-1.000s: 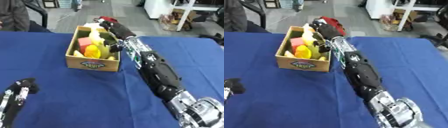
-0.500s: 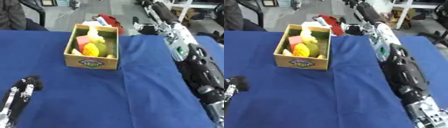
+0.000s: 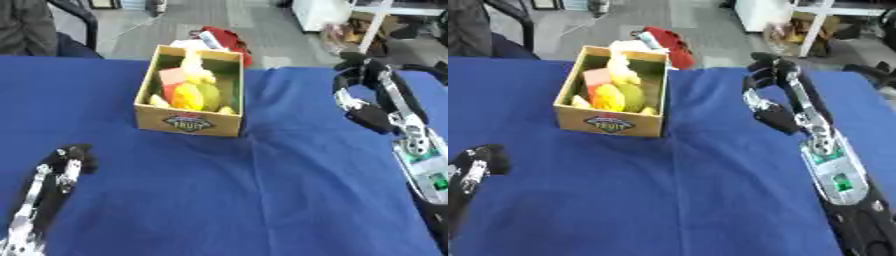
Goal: Pick up objects on the table and place them in the box.
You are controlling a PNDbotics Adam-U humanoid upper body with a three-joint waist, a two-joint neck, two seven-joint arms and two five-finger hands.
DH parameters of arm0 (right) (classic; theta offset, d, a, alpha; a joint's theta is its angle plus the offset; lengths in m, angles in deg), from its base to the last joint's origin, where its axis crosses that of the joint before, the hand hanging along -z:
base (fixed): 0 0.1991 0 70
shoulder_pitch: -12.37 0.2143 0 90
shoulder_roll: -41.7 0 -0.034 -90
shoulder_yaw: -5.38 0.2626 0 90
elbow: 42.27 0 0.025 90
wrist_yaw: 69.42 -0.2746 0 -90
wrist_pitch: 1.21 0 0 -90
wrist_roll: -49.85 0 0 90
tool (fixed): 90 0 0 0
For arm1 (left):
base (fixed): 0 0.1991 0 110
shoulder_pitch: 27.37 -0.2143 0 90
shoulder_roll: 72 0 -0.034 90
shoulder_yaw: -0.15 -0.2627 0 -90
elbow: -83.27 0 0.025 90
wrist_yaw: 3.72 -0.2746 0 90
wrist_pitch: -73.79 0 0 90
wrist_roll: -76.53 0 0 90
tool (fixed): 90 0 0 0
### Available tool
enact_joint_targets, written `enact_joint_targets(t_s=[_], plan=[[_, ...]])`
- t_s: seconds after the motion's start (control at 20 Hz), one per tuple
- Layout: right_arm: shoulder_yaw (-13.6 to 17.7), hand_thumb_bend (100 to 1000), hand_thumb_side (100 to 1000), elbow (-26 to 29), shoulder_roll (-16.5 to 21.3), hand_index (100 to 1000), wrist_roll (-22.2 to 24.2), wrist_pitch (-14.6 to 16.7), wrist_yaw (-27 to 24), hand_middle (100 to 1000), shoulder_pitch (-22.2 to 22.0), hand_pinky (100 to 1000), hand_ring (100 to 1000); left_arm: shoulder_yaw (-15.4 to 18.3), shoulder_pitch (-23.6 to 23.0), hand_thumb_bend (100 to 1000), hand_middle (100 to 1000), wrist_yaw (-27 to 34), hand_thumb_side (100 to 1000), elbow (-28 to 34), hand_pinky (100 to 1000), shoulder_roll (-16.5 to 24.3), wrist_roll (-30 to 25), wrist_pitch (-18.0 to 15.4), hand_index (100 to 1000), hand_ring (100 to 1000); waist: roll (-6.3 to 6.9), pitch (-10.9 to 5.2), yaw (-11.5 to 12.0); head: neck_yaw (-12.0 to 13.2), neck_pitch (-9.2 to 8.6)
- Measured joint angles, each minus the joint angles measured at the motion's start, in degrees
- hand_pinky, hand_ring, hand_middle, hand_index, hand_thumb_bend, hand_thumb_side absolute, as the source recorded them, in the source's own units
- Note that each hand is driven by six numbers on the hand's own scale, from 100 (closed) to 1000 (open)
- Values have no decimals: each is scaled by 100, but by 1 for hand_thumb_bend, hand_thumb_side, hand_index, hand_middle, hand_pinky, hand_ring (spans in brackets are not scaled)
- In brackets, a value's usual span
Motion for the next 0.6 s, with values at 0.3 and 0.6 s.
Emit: enact_joint_targets(t_s=[0.3, 0.6], plan=[[-3, 100, 499, 107, -469, 852, 233, 161, -330, 665, -414, 617, 647, 0, 6, 100, 564, 0, 723, 0, 662, 0, 2, -2, 743, 603, 0, 0, 6, 4, 3], [-92, 100, 495, 136, -729, 846, 389, 179, -378, 653, -536, 612, 637, 1, 17, 100, 564, 0, 723, 1, 661, 0, 5, 0, 743, 603, 0, 4, 3, -2, 4]])
